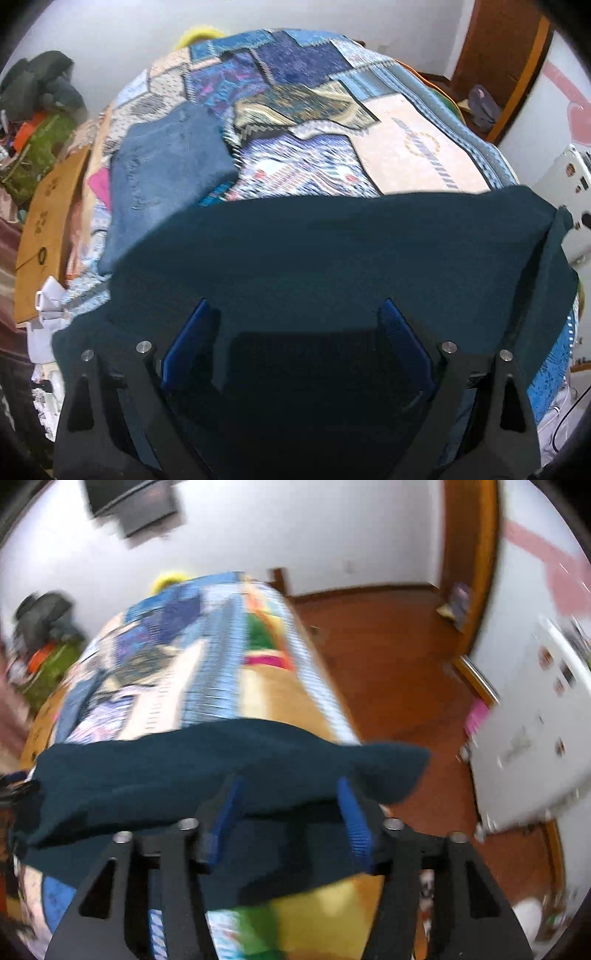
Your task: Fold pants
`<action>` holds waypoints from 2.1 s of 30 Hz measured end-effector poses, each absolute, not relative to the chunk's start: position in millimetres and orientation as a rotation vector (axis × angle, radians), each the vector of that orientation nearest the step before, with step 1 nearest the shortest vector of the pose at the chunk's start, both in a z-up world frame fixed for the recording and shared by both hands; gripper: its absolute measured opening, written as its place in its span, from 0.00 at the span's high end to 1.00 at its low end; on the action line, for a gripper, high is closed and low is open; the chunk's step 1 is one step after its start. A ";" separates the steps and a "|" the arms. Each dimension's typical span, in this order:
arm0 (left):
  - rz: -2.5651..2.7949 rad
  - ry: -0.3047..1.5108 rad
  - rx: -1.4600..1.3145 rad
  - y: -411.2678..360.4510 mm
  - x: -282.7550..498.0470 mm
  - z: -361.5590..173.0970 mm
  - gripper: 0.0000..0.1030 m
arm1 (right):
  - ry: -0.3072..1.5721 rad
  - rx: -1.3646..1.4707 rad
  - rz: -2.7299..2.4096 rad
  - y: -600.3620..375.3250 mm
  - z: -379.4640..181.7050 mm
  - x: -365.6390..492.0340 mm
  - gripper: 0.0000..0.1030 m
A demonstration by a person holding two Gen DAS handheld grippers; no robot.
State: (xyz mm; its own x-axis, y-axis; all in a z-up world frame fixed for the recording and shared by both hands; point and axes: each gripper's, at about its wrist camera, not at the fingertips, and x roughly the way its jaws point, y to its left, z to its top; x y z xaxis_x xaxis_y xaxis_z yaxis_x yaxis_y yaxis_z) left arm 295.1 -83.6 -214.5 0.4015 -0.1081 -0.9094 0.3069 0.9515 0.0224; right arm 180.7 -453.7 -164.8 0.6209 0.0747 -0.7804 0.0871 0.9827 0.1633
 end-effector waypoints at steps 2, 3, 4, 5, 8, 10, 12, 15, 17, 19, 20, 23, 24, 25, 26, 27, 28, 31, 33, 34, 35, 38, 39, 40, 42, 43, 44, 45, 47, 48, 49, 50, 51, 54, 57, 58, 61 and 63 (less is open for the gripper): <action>-0.280 1.139 0.213 -93.1 290.4 -220.8 0.09 | 0.900 0.164 0.094 -425.7 -162.3 193.1 0.34; -0.283 1.136 0.223 -97.5 288.0 -222.9 0.09 | 0.909 0.158 0.151 -410.0 -163.8 201.2 0.34; -0.282 1.127 0.233 -101.0 285.9 -223.8 0.09 | 0.921 0.155 0.201 -396.0 -166.6 208.6 0.34; -0.280 1.116 0.245 -104.2 283.3 -223.5 0.09 | 0.930 0.152 0.233 -385.1 -170.4 212.8 0.34; -0.283 1.108 0.264 -110.1 279.2 -222.5 0.09 | 0.964 0.113 0.311 -349.2 -186.1 231.3 0.34; -0.291 1.115 0.259 -111.0 277.9 -223.1 0.08 | 0.993 0.063 0.322 -336.3 -199.8 238.4 0.34; -0.300 1.118 0.255 -109.8 275.5 -222.7 0.08 | 1.039 0.027 0.325 -330.3 -212.6 243.1 0.34; -0.319 1.122 0.240 -106.7 270.8 -221.8 0.08 | 1.082 -0.012 0.321 -333.9 -223.0 235.7 0.34; -0.324 1.121 0.227 -103.7 266.8 -222.0 0.08 | 1.096 -0.025 0.309 -342.8 -223.3 222.4 0.34; -0.324 1.118 0.210 -100.4 262.0 -222.0 0.07 | 1.109 0.004 0.298 -356.6 -224.5 206.5 0.34; -0.322 1.115 0.207 -99.9 259.5 -221.4 0.07 | 1.107 0.026 0.295 -364.6 -224.1 198.8 0.34; -0.312 1.095 0.214 -98.3 248.7 -218.8 0.07 | 1.083 0.067 0.285 -379.5 -220.0 176.6 0.36; -0.309 1.088 0.217 -97.6 245.4 -217.7 0.07 | 1.074 0.073 0.275 -380.9 -219.1 172.3 0.36; -0.304 1.079 0.216 -96.3 240.7 -216.4 0.07 | 1.067 0.084 0.265 -383.4 -218.5 168.0 0.36; -0.300 1.075 0.214 -94.5 238.0 -215.5 0.07 | 1.062 0.096 0.253 -385.2 -217.9 164.1 0.36; -0.293 1.069 0.212 -92.1 234.3 -213.8 0.07 | 1.062 0.099 0.240 -385.3 -217.3 161.2 0.36; -0.287 1.062 0.210 -89.7 231.6 -212.0 0.07 | 1.062 0.090 0.229 -383.5 -216.2 159.5 0.36; -0.243 1.023 0.185 -73.8 222.9 -198.6 0.07 | 1.042 0.047 0.202 -372.9 -207.3 155.0 0.34; -0.194 0.988 0.139 -52.0 218.5 -185.4 0.07 | 1.012 0.047 0.216 -367.6 -196.6 154.3 0.34; -0.164 0.973 0.106 -37.2 217.1 -178.2 0.07 | 0.998 0.049 0.222 -364.9 -192.2 155.6 0.34; -0.139 0.962 0.081 -25.3 215.9 -173.5 0.07 | 0.974 0.050 0.233 -358.0 -184.5 156.6 0.34; -0.037 0.928 -0.012 24.9 213.1 -158.0 0.07 | 0.922 0.039 0.283 -335.5 -169.4 161.5 0.34; -0.004 0.922 -0.039 42.2 212.1 -154.5 0.07 | 0.912 0.034 0.299 -327.4 -165.8 165.3 0.34; 0.027 0.919 -0.064 59.6 210.7 -152.3 0.07 | 0.898 0.022 0.328 -314.5 -160.5 169.0 0.33; 0.095 0.917 -0.108 98.0 206.3 -150.5 0.07 | 0.877 0.002 0.382 -292.6 -153.7 177.0 0.32; 0.126 0.919 -0.121 115.2 204.1 -150.8 0.07 | 0.869 -0.006 0.402 -283.2 -152.0 180.4 0.32; 0.149 0.919 -0.128 129.5 202.2 -151.4 0.07 | 0.861 -0.018 0.433 -267.4 -148.6 187.1 0.31; 0.168 0.918 -0.132 144.4 201.5 -152.4 0.07 | 0.857 -0.025 0.456 -256.9 -147.0 192.1 0.30; 0.202 0.926 -0.130 171.7 204.5 -157.3 0.07 | 0.856 -0.036 0.499 -233.5 -146.7 205.8 0.30; 0.215 0.934 -0.131 182.2 206.9 -160.2 0.07 | 0.856 -0.043 0.515 -221.5 -146.7 212.3 0.30; 0.223 0.947 -0.135 194.2 211.5 -164.7 0.07 | 0.855 -0.051 0.530 -209.4 -147.5 218.9 0.30; 0.218 0.965 -0.143 206.8 217.7 -170.8 0.07 | 0.856 -0.059 0.546 -197.9 -148.6 225.5 0.30; 0.205 0.992 -0.152 218.9 225.4 -178.4 0.07 | 0.858 -0.065 0.557 -190.6 -149.2 227.7 0.30; 0.191 1.076 -0.155 243.7 252.1 -201.9 0.07 | 0.883 -0.085 0.597 -158.8 -156.3 250.3 0.30; 0.139 1.144 -0.161 257.1 276.9 -226.2 0.07 | 0.921 -0.104 0.634 -129.9 -168.8 277.8 0.30; 0.123 1.163 -0.169 261.3 285.0 -234.1 0.07 | 0.938 -0.107 0.640 -121.9 -173.1 286.2 0.30; 0.081 1.220 -0.221 273.2 307.2 -256.5 0.17 | 0.984 -0.132 0.650 -101.4 -187.5 311.0 0.30; 0.050 1.268 -0.278 281.0 321.0 -271.6 0.31 | 1.016 -0.163 0.656 -85.6 -200.6 330.2 0.30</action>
